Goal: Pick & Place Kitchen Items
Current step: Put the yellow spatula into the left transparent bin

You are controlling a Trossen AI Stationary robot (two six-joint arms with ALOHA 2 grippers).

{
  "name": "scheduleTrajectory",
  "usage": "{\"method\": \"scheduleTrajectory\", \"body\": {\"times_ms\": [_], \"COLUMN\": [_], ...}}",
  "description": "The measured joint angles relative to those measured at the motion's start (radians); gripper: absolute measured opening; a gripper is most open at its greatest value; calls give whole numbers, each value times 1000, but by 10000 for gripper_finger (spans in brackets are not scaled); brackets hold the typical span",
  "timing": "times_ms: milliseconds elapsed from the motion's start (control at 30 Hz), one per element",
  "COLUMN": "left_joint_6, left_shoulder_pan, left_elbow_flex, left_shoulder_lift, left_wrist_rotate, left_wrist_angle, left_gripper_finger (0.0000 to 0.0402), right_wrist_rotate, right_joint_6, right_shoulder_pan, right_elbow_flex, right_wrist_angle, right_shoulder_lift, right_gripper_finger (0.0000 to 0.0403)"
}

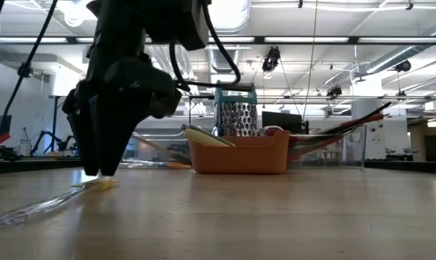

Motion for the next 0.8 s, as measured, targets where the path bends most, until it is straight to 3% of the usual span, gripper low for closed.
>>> {"method": "scheduleTrajectory", "body": {"times_ms": [467, 800], "left_joint_6": [-81, -88], "left_shoulder_pan": [4, 4], "left_elbow_flex": [-103, -122], "left_shoulder_lift": [-6, -3], "left_wrist_rotate": [19, 15], "left_wrist_angle": [148, 167], "left_gripper_finger": [253, 262], "right_wrist_rotate": [0, 0], "right_joint_6": [1, 3], "right_shoulder_pan": [0, 0], "right_elbow_flex": [0, 0], "right_wrist_angle": [0, 0], "right_shoulder_lift": [0, 0], "right_gripper_finger": [57, 57]}}
